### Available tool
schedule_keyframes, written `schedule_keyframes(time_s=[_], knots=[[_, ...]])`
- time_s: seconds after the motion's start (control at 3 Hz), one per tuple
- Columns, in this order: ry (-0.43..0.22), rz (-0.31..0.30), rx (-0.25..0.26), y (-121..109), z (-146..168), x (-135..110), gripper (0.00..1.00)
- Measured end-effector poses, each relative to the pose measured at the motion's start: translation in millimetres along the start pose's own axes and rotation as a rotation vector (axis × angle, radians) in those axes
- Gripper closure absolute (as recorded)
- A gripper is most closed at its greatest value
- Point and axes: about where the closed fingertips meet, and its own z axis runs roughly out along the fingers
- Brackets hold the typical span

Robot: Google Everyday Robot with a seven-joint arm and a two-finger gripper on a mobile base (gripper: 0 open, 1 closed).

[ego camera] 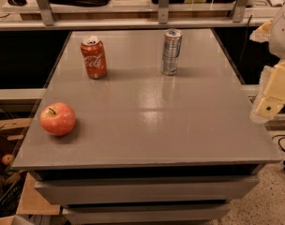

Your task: Pick apple

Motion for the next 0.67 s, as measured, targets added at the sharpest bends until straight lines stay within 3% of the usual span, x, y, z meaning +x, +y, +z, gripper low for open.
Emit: schedule_keyframes(time_s=[0.33, 0.67], knots=[[-0.003, 0.001, 0.003, 0, 0, -1, 0.00], [-0.085, -0.023, -0.003, -4, -2, -21, 0.00]])
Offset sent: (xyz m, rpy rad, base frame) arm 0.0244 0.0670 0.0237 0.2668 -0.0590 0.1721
